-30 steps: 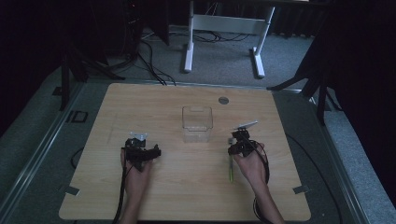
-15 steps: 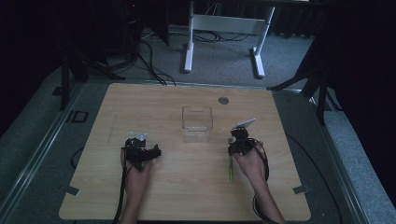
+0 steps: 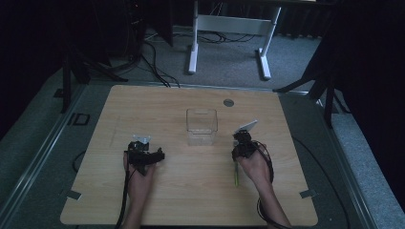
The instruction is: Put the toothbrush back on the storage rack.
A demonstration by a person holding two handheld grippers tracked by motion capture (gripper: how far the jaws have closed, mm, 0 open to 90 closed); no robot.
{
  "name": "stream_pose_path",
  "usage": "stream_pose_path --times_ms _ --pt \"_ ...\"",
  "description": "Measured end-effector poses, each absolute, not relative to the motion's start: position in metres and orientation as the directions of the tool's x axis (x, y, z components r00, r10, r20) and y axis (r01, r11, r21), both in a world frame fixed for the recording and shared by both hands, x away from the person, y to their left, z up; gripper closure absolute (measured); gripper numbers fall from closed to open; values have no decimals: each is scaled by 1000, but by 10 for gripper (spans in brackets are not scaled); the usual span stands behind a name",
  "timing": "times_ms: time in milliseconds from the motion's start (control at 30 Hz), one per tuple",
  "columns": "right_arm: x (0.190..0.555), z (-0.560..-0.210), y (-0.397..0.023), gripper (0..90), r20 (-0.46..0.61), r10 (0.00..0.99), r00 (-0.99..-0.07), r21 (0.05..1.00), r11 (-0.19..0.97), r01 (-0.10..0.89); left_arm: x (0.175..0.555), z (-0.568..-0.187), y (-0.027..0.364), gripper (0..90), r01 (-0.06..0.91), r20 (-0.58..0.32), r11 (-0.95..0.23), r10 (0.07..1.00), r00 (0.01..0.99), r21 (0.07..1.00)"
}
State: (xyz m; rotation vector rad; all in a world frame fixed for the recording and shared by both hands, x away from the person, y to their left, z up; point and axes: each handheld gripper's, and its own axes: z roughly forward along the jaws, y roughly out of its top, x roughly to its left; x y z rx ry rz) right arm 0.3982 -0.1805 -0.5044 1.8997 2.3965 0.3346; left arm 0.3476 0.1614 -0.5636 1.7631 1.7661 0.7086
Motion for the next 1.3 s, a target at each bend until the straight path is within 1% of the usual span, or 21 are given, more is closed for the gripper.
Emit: stream_pose_path --times_ms 167,733,1300 --pt "400 -508 -178 773 71 969 -235 179 219 959 348 -564 161 95 716 -10 5 1000 3 698" --pt "402 -517 -175 785 43 970 -239 139 231 963 348 -564 161 95 716 -10 5 1000 3 699" --pt "403 -514 -177 815 38 972 -234 162 225 961 348 -564 161 95 716 -10 5 1000 3 698"
